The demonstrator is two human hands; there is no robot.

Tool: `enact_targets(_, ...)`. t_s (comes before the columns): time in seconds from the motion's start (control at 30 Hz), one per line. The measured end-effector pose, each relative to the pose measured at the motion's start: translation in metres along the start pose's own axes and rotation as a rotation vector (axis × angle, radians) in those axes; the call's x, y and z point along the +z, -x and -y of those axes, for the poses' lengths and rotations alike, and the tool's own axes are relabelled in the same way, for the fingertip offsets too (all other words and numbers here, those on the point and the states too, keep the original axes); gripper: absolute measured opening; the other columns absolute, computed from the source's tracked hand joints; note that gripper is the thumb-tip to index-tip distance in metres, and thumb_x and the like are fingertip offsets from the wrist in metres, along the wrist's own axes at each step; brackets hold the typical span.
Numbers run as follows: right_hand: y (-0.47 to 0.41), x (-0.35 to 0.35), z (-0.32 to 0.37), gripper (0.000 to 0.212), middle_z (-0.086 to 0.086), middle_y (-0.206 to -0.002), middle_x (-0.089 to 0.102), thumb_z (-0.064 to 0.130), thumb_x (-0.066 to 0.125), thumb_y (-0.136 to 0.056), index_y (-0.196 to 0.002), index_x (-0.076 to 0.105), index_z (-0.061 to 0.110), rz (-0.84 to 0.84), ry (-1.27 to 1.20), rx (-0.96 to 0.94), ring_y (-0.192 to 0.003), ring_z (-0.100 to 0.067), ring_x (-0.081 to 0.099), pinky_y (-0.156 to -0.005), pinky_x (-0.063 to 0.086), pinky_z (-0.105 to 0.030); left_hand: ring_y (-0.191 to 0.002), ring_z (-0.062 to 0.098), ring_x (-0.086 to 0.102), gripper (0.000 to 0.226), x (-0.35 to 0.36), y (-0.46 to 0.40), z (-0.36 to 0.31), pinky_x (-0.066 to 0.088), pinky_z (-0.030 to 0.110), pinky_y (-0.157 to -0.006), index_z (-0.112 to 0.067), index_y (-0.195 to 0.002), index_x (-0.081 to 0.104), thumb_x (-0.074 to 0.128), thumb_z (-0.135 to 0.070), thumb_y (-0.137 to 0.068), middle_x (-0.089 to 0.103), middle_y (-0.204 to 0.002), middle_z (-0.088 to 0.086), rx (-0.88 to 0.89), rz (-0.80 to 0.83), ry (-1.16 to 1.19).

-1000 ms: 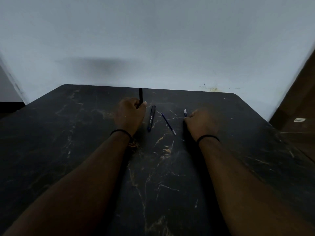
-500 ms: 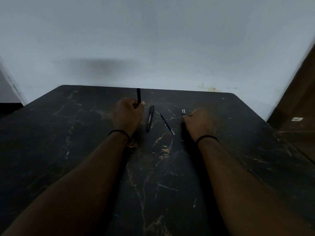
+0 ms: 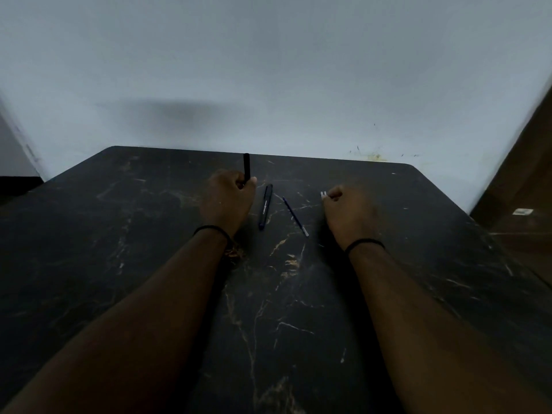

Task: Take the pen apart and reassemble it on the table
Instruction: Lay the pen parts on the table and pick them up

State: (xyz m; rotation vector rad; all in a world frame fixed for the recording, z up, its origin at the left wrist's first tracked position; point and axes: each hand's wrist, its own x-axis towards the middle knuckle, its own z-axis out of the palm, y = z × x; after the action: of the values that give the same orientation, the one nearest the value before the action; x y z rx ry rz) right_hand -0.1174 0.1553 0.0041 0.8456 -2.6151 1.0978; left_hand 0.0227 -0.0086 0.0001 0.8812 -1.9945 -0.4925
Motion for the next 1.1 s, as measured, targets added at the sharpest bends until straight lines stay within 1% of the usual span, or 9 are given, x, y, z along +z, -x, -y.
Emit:
enact_targets(0.17,0.008,0.011,0.017,0.032,-0.004,-0.078,0.069,0.041,0.063,-0.091,-0.078,0.071,0.014,0.111,0.103,-0.143,-0.078,-0.025,0.066,-0.07,0.052,-0.03,-0.055,0.012,0.051,0.039,0.001,0.0,0.001,0.027,0.022,-0.049,-0.022,-0.058,0.052,0.065,-0.038,-0.091,0.055,-0.06,-0.002,0.009,-0.002,-0.031)
enact_targets(0.3,0.016,0.018,0.028,0.033,-0.011,-0.096,0.072,0.043,0.062,-0.089,-0.093,0.072,0.013,0.174,0.279,-0.156,-0.091,-0.031,0.069,-0.081,0.056,-0.037,-0.047,0.005,0.043,0.046,0.001,0.002,-0.001,0.023,0.02,-0.045,-0.024,-0.052,0.045,0.067,-0.035,-0.09,0.044,-0.052,-0.009,0.019,-0.013,-0.03)
enact_targets(0.4,0.019,0.018,0.033,0.024,-0.011,-0.108,0.071,0.031,0.06,-0.091,-0.102,0.069,0.012,0.14,0.331,-0.169,-0.1,-0.033,0.068,-0.076,0.048,-0.033,-0.044,0.004,0.036,0.053,0.0,0.003,-0.004,0.021,0.02,-0.046,-0.026,-0.049,0.034,0.068,-0.033,-0.09,0.036,-0.049,-0.01,0.054,-0.012,-0.027)
enact_targets(0.63,0.022,0.011,0.04,0.027,-0.011,-0.108,0.071,0.034,0.056,-0.09,-0.1,0.069,0.013,0.261,0.377,-0.229,-0.099,-0.031,0.067,-0.074,0.036,-0.031,-0.048,0.004,0.035,0.052,0.001,0.003,-0.004,0.023,0.022,-0.049,-0.028,-0.051,0.032,0.066,-0.034,-0.09,0.035,-0.053,-0.011,0.099,0.008,-0.052)
enact_targets(0.73,0.022,0.009,0.045,0.022,-0.009,-0.088,0.066,0.032,0.056,-0.088,-0.093,0.063,0.011,0.188,0.202,-0.211,-0.085,-0.032,0.066,-0.067,0.036,-0.028,-0.048,0.002,0.035,0.048,0.001,0.002,-0.004,0.025,0.021,-0.049,-0.029,-0.054,0.035,0.067,-0.032,-0.09,0.035,-0.054,-0.014,0.118,0.013,-0.031)
enact_targets(0.8,0.023,0.007,0.048,0.015,0.002,-0.07,0.053,0.027,0.056,-0.09,-0.093,0.051,0.012,0.057,-0.044,-0.227,-0.063,-0.021,0.059,-0.054,0.035,-0.027,-0.049,0.002,0.038,0.037,0.002,0.001,-0.003,0.028,0.022,-0.05,-0.029,-0.06,0.046,0.067,-0.031,-0.09,0.038,-0.057,-0.014,0.129,0.031,-0.024)
enact_targets(0.87,0.027,0.006,0.05,0.015,0.009,-0.066,0.045,0.023,0.055,-0.094,-0.1,0.046,0.014,-0.138,-0.211,-0.361,-0.052,-0.007,0.047,-0.044,0.031,-0.024,-0.053,0.009,0.044,0.026,0.002,0.001,-0.003,0.033,0.024,-0.053,-0.026,-0.068,0.054,0.067,-0.03,-0.091,0.045,-0.062,-0.009,0.15,0.041,-0.049)
enact_targets(0.93,0.031,0.003,0.05,0.014,0.005,-0.066,0.048,0.022,0.052,-0.097,-0.107,0.045,0.014,-0.257,-0.382,-0.475,-0.051,-0.007,0.047,-0.043,0.033,-0.025,-0.061,0.018,0.052,0.019,0.003,0.0,-0.003,0.037,0.027,-0.057,-0.023,-0.074,0.062,0.065,-0.03,-0.091,0.051,-0.069,-0.003,0.179,0.044,-0.096)
enact_targets(1.1,0.035,0.003,0.052,0.007,-0.003,-0.072,0.056,0.027,0.047,-0.098,-0.101,0.041,0.028,-0.304,-0.585,-0.566,-0.06,-0.019,0.056,-0.052,0.046,-0.037,-0.067,0.021,0.059,0.016,0.005,-0.001,-0.005,0.054,0.037,-0.063,-0.019,-0.09,0.071,0.063,-0.033,-0.094,0.062,-0.079,0.002,0.217,0.085,-0.144)
